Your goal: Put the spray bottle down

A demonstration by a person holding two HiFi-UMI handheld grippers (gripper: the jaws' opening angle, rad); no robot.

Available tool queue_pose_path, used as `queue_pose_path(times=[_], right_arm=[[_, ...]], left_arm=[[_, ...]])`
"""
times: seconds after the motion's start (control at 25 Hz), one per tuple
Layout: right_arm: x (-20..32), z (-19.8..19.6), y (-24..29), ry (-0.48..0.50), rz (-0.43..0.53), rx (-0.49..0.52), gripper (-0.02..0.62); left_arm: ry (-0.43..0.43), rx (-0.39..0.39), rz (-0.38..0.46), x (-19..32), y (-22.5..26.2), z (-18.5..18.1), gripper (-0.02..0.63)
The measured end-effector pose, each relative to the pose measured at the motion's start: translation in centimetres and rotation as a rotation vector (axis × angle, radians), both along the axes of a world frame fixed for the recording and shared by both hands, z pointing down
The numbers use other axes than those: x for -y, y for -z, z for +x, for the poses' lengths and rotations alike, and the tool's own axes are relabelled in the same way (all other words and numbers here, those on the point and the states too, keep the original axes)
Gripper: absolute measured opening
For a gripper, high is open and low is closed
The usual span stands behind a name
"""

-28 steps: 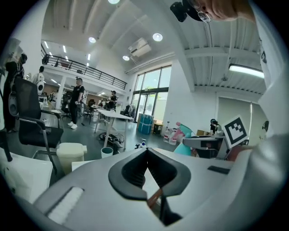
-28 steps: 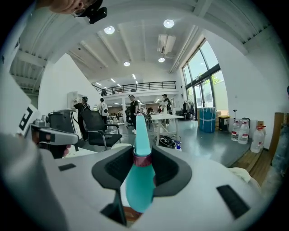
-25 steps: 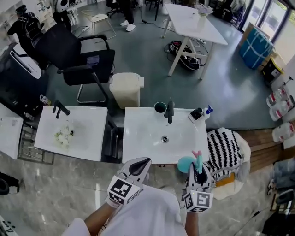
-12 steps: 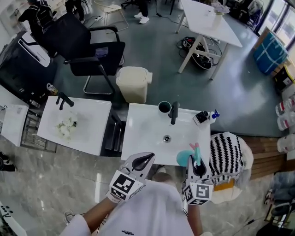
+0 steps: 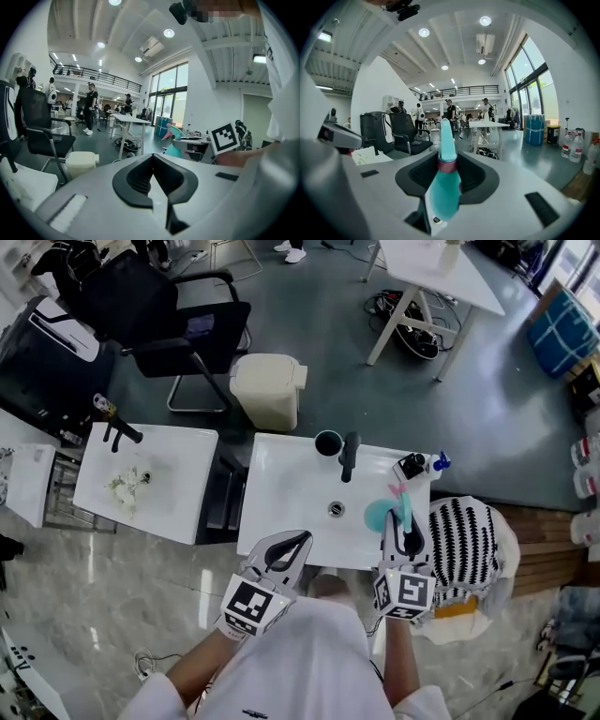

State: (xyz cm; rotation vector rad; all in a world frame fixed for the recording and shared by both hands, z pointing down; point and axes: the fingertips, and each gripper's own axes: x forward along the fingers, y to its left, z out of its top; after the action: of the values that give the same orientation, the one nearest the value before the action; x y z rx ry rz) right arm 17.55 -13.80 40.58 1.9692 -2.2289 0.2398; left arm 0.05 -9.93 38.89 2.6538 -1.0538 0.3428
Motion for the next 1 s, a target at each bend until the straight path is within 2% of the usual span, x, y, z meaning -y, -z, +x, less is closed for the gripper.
queue_pose_path(times=[0.52,0.88,1.0], right_arm=[[13.1,3.0,-7.6,-0.004,-0.009,0.000,0.121],[18.7,3.4,-14.1,-0.013,-0.028,-0.040,0.121],[19.3,3.9,-15.6,-0.033,-0.043,-0.059,0.121]], left_arm=[[0.087,0.030,-0.047,5.5,-4.0,0.9,0.002],[0.088,0.046,-0.090,8.1,-7.6,1.3,0.002],[0.092,0.027,-0.104,8.5,-8.1,1.4,0.002]])
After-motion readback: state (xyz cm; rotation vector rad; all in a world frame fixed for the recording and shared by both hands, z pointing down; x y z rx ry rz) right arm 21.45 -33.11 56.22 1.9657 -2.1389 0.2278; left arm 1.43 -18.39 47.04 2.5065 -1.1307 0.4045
